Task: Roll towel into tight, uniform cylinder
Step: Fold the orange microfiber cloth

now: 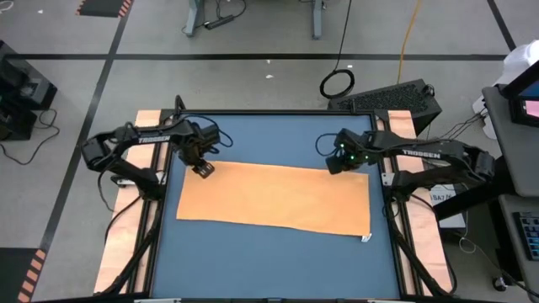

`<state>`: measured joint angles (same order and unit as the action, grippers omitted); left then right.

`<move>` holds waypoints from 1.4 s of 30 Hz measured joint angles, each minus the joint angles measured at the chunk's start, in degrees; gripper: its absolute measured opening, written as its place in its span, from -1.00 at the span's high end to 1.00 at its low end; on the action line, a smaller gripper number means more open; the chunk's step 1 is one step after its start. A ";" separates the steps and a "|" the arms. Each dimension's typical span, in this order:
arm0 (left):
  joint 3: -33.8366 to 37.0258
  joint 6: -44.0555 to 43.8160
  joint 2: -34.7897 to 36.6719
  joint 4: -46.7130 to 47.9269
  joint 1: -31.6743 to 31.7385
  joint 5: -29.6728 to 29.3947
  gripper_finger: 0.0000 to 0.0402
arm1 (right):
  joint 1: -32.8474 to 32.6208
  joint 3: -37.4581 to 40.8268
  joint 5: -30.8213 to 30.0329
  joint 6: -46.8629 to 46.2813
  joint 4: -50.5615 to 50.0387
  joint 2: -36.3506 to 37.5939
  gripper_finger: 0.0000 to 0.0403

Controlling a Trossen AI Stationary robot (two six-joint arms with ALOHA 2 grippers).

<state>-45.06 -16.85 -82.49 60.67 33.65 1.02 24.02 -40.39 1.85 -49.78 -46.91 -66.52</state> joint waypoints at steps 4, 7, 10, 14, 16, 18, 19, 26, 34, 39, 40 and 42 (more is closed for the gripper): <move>-0.81 -1.09 -1.33 -0.38 1.05 0.13 0.14 | -1.70 -0.01 -0.01 -1.63 0.49 -0.51 1.00; -3.35 -2.73 0.17 2.42 1.16 1.27 0.14 | -3.14 -0.01 -0.04 -2.08 0.37 -0.57 1.00; -4.15 -4.20 1.35 2.85 1.27 -1.26 0.16 | -4.31 -0.03 -0.02 -2.08 0.47 -0.59 1.00; -2.70 -3.70 0.70 -2.13 2.90 -2.07 0.29 | -5.08 -0.03 -0.39 -2.05 1.27 -0.57 1.00; -1.57 -4.00 -0.04 -4.45 3.68 -0.56 0.40 | -5.06 -0.03 -0.45 -2.01 1.79 -0.57 1.00; -1.45 -5.63 0.05 -3.26 3.93 0.53 0.52 | -5.02 -0.03 -0.42 -2.06 1.83 -0.57 1.00; -1.61 -6.94 0.15 -2.67 3.92 0.59 0.59 | -5.02 -0.03 -0.38 -2.08 1.83 -0.57 1.00; -1.48 -10.33 5.23 -1.54 1.11 -1.15 0.96 | -5.04 -0.03 -0.03 -3.09 2.12 -0.57 1.00; 8.20 -9.63 2.40 -11.82 3.05 -3.08 0.96 | -5.02 -0.05 -0.32 -0.44 5.87 -0.57 1.00; 10.13 -6.50 1.28 -17.03 4.71 -4.21 0.96 | -5.38 -0.08 2.69 2.48 7.57 -0.57 1.00; 10.21 -5.57 1.30 -19.34 5.02 -6.01 0.96 | -5.67 -0.08 3.30 2.34 6.84 -0.57 1.00; 9.99 -2.31 1.08 -27.49 6.37 -10.39 0.96 | -6.35 -0.08 4.25 0.99 5.05 -0.57 1.00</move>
<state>-35.07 -19.16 -81.41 33.17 40.02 -9.37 17.67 -40.47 6.10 -48.78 -41.85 -67.09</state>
